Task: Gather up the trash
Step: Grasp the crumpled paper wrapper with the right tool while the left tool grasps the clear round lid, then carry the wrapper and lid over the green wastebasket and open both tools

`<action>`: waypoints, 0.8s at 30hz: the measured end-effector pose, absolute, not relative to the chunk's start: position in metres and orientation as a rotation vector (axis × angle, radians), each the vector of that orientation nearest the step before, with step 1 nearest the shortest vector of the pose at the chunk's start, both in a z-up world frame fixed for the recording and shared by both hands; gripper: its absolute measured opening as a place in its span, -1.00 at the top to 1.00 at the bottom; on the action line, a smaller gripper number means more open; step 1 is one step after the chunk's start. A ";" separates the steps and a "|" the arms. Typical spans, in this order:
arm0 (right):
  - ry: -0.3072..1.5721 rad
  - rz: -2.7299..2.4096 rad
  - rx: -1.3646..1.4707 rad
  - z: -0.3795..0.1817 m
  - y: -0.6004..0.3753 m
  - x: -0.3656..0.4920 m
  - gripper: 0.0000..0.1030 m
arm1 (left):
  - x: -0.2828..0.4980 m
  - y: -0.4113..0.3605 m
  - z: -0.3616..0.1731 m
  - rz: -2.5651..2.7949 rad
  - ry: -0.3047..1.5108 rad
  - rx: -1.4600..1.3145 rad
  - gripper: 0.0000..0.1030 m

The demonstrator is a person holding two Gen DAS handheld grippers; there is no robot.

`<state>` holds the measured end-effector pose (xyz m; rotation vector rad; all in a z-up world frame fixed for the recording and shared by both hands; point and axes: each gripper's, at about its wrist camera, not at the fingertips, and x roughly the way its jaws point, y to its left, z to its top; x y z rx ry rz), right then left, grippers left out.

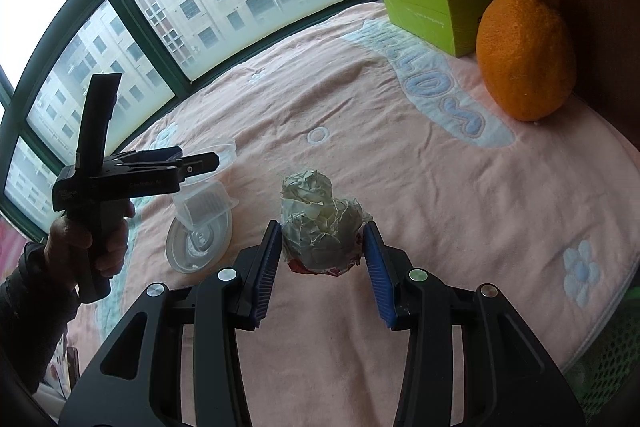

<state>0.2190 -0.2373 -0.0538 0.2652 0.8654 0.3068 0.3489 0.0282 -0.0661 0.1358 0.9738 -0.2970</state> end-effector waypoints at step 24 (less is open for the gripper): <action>0.885 -0.068 0.301 -0.069 -0.395 0.049 0.13 | 0.179 -0.109 0.004 -0.575 0.832 0.173 -0.74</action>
